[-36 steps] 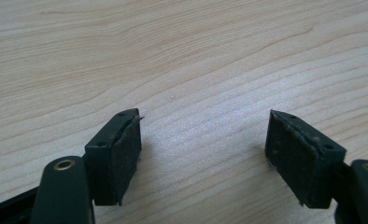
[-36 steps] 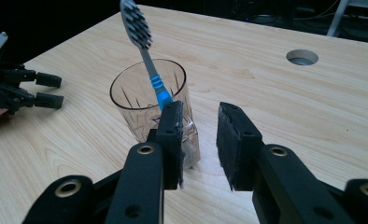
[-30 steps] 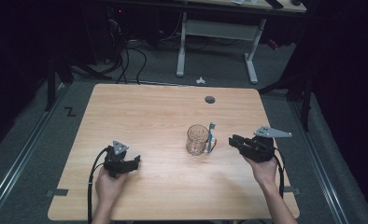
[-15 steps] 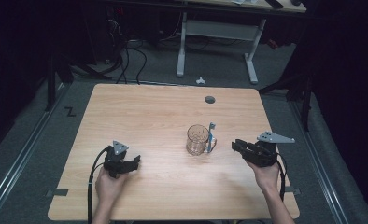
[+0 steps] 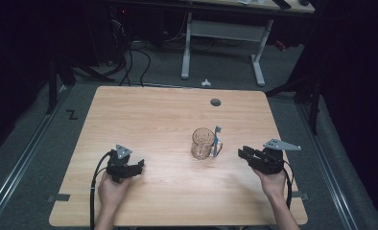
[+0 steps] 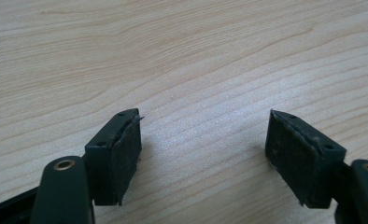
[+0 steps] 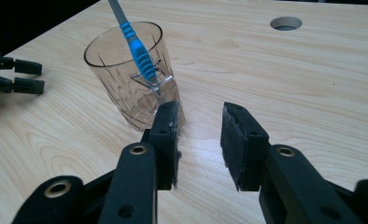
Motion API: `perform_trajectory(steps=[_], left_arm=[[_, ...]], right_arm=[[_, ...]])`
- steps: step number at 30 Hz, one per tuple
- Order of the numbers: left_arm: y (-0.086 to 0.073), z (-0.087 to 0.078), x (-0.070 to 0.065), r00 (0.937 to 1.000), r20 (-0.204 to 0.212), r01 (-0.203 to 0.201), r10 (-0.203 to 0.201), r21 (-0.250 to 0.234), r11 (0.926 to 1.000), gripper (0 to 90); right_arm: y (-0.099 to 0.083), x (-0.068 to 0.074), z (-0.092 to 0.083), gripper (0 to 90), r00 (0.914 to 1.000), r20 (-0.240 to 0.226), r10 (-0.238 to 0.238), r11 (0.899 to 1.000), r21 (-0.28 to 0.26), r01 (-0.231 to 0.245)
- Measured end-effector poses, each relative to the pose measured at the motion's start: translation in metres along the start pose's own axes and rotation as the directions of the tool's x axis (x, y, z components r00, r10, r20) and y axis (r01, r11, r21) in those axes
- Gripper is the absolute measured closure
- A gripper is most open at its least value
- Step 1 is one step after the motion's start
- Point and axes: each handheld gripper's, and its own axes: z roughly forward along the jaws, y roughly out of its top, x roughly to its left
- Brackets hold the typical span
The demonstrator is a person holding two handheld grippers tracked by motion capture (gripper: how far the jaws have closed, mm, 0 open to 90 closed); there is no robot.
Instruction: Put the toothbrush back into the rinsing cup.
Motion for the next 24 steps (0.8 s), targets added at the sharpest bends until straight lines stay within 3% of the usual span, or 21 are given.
perform_trajectory(steps=[11, 24], left_arm=[[0.000, 0.000, 0.000, 1.0000, 0.000, 0.000, 0.000, 0.000, 1.0000, 27.5], [0.000, 0.000, 0.000, 1.0000, 0.000, 0.000, 0.000, 0.000, 1.0000, 27.5]], right_arm=[[-0.010, -0.002, 0.008, 61.9, 0.9997, 0.020, 0.013, 1.000, -0.001, -0.013], [-0.022, -0.006, 0.018, 60.8, 0.9981, 0.060, 0.013, 0.999, 0.036, -0.015]])
